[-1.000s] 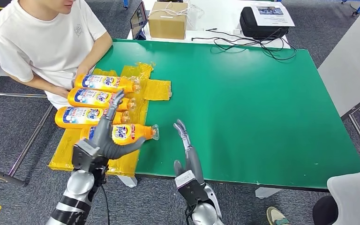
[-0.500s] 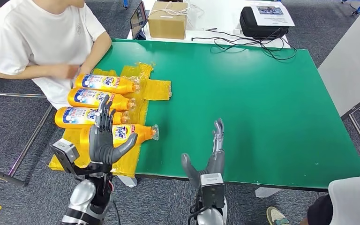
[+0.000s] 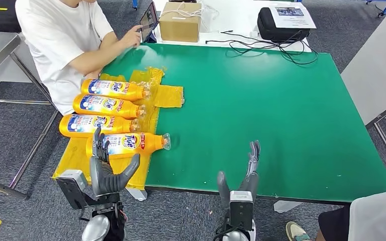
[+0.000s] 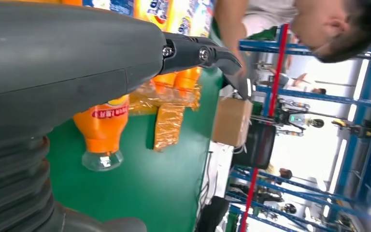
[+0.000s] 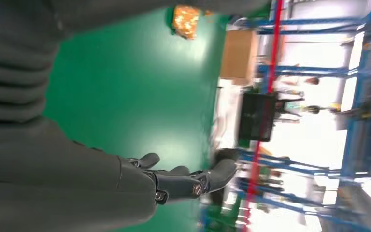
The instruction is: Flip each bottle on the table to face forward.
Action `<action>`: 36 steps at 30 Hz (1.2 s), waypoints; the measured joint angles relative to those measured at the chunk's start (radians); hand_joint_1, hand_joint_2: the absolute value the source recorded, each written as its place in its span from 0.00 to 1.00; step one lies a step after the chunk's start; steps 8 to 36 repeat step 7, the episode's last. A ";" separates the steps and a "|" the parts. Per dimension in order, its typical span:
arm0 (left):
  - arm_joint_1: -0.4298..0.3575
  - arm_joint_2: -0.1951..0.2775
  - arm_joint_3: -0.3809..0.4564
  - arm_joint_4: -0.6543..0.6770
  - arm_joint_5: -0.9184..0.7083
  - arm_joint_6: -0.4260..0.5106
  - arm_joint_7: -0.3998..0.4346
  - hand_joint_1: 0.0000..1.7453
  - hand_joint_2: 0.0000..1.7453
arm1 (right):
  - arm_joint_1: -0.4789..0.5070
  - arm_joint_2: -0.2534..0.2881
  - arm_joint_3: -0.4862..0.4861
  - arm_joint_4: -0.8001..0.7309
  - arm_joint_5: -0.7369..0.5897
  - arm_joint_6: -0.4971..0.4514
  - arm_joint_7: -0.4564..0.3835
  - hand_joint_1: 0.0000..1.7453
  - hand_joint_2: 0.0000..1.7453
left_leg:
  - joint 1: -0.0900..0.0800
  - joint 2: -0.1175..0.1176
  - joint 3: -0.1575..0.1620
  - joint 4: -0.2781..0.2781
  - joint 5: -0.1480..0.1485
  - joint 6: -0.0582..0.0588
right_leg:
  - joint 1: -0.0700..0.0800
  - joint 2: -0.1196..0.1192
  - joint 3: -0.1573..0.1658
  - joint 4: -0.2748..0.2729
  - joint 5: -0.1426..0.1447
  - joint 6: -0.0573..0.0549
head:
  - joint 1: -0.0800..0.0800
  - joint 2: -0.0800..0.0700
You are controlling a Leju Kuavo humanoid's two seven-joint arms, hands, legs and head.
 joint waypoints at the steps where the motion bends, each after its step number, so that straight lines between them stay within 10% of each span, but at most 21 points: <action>1: 0.004 -0.001 -0.009 0.000 -0.001 0.002 -0.008 0.00 1.00 | 0.009 -0.006 0.005 -0.006 -0.022 0.008 0.024 0.00 1.00 | 0.000 0.000 0.000 0.000 0.000 0.000 | 0.000 0.000 0.000 0.000 0.000 0.000 | 0.000 0.000; 36: 0.025 -0.001 -0.077 0.007 0.037 -0.076 -0.061 0.00 1.00 | 0.107 -0.058 0.038 -0.112 -0.068 0.000 0.091 0.00 1.00 | 0.000 -0.002 -0.002 0.000 -0.001 0.001 | 0.000 -0.001 0.000 0.000 -0.001 0.001 | 0.000 0.000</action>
